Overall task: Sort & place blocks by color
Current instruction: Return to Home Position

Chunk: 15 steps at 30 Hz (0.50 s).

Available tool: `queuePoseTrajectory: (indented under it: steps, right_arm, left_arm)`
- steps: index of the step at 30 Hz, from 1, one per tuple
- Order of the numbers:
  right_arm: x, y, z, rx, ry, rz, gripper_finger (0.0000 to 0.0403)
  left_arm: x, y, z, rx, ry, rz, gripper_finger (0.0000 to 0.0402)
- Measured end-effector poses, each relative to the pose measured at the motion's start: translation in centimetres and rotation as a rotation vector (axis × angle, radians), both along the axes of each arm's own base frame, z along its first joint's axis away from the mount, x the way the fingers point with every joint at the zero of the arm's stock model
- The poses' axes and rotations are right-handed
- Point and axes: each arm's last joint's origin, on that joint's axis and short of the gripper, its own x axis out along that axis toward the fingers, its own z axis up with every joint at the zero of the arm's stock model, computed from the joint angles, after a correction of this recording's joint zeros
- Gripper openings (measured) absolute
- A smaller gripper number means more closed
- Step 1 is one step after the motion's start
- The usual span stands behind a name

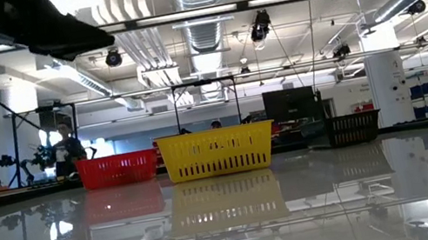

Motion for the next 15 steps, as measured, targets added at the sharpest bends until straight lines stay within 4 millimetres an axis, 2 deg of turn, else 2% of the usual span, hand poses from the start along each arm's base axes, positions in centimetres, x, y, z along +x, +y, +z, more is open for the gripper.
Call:
queuePoseTrajectory:
  steps: [6,15]
  right_arm:
    - [-1.4,-0.2,-0.3,0.004,-0.034,0.022,0.0009]
    - [-3.2,-0.4,-0.6,0.017,-0.084,0.028,0.0009]
  left_arm:
    - [-1.8,0.5,-1.7,-0.042,-0.069,0.014,0.012]
    - [-4.1,1.1,-2.7,-0.079,-0.169,0.033,0.012]
